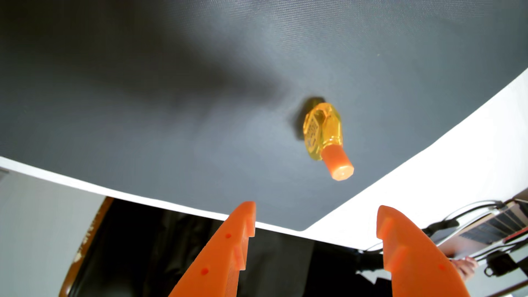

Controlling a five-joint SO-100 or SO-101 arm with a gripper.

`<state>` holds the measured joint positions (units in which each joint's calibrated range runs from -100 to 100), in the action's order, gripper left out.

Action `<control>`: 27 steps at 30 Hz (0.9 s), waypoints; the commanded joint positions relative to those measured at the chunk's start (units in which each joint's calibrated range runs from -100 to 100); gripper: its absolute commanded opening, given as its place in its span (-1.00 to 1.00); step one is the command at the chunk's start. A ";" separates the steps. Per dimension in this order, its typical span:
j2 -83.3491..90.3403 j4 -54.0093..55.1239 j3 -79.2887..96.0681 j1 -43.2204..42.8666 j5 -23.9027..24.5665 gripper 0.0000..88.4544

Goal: Grab the eyedrops

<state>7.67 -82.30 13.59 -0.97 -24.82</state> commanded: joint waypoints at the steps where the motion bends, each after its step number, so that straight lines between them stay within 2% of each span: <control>1: -4.23 -2.64 -9.04 0.64 -1.64 -0.36; 5: -10.77 -5.24 -15.44 1.72 -2.32 -0.27; 13: -22.58 -5.93 -24.62 1.81 -2.94 -0.26; 27: -31.24 -5.24 -26.87 1.39 -0.38 -0.27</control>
<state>-23.19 -87.62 -10.61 0.30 -25.82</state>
